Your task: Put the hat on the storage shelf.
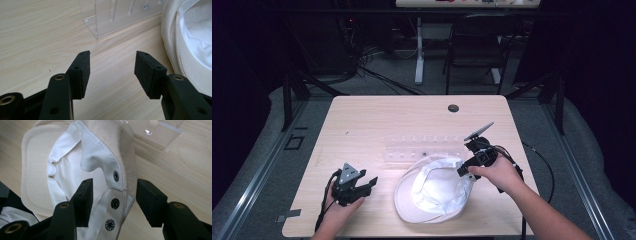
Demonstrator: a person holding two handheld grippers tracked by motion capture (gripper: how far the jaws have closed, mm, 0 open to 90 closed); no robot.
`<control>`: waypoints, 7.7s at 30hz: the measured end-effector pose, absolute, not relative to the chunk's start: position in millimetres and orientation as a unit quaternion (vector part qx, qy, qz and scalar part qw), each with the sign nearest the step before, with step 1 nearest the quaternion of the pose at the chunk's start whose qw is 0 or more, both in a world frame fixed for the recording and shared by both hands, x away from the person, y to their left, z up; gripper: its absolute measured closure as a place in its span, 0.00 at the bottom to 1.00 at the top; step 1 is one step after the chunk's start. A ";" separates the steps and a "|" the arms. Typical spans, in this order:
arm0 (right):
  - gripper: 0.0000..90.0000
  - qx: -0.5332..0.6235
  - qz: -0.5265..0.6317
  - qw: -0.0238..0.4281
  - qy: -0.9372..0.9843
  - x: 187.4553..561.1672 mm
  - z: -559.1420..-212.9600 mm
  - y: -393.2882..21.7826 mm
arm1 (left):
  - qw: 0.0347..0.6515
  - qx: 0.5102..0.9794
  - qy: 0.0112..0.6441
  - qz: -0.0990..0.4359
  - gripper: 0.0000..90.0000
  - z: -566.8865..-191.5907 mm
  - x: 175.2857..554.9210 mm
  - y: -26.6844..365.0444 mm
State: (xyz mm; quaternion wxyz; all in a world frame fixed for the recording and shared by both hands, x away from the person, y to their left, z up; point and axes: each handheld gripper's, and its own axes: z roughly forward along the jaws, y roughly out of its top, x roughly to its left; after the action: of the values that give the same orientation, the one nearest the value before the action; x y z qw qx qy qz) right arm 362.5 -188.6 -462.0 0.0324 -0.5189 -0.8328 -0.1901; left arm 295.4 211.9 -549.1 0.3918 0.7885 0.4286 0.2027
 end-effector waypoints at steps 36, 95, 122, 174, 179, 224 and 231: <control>0.88 -0.546 -0.172 0.048 -0.818 362.3 -447.5 -182.0 | 0.388 0.791 0.427 0.202 0.52 -550.0 296.2 212.6; 0.91 -0.607 -0.159 0.078 -0.774 354.9 -378.4 -186.5 | 0.387 0.793 0.425 0.201 0.51 -551.4 294.9 210.0; 0.91 -0.608 -0.212 0.133 -0.754 349.4 -334.1 -192.4 | 0.384 0.796 0.423 0.199 0.51 -551.4 294.3 208.7; 0.91 -0.608 -0.372 0.224 -0.665 383.3 -282.9 -198.0 | 0.452 0.779 0.384 0.201 0.50 -511.9 283.3 166.5; 0.91 -0.609 -0.380 0.226 -0.658 395.3 -281.4 -197.1 | 0.466 0.780 0.368 0.198 0.50 -498.9 286.2 148.6; 0.91 -0.620 -0.426 0.205 -0.626 437.2 -263.8 -151.2 | 0.398 0.811 0.322 0.284 0.83 -471.3 320.8 69.6; 0.91 -0.621 -0.428 0.199 -0.626 436.3 -259.3 -150.5 | 0.411 0.819 0.304 0.262 0.88 -461.9 328.4 79.7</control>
State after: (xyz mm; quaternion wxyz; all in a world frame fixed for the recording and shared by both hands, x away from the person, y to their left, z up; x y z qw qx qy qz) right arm 436.3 -150.5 -259.3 0.1985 -0.6212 -0.6260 -0.4275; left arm 328.4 79.7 -461.9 0.4111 0.8186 0.3038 0.2617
